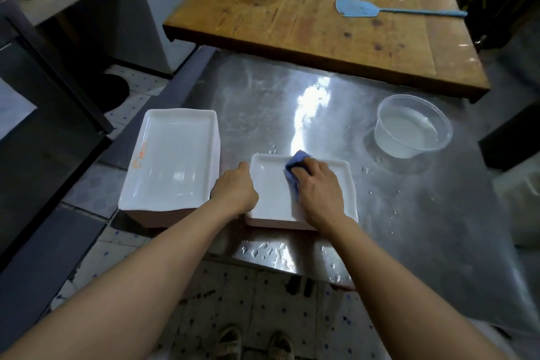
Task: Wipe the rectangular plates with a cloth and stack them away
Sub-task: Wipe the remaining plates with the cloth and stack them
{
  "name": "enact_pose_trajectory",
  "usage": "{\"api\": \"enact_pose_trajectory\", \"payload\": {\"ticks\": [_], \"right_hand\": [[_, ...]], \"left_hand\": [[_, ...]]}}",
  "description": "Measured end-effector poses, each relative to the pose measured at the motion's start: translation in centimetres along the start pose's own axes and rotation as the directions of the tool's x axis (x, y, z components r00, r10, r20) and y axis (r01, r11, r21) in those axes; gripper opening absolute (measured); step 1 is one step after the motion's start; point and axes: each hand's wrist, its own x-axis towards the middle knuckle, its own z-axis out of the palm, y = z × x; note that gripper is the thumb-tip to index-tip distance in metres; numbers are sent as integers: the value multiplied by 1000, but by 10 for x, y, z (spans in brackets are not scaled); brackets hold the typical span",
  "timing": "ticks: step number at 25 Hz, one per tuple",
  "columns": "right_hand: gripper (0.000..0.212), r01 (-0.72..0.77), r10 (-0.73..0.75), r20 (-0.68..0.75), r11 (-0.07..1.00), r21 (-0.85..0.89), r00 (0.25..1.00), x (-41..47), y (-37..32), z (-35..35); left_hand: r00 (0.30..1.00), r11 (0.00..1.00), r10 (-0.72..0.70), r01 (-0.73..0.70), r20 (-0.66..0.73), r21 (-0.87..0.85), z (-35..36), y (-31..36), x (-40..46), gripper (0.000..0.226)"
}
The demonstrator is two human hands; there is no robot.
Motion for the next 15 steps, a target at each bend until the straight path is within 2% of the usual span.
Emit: {"api": "enact_pose_trajectory", "payload": {"ticks": [3,6,8,12,15], "right_hand": [[25,-104,105,4,988,-113,994,-11,34,-14],[31,-95,111,67,975,-199,992,-7,48,-19],[31,-66,86,112,982,-175,990,-8,52,-26],[26,22,11,254,992,-126,967,-43,52,-41],[28,9,-2,276,1000,-24,961,-69,42,-45]], "left_hand": [[1000,1000,-12,12,2,26,1,0,1,40],[1000,1000,-18,18,-10,20,3,1,-1,34],[1000,1000,-12,12,-27,1,4,1,-3,33],[999,996,-23,20,-34,-85,4,1,-8,49],[999,992,-22,17,-39,-126,3,0,-9,44]]}}
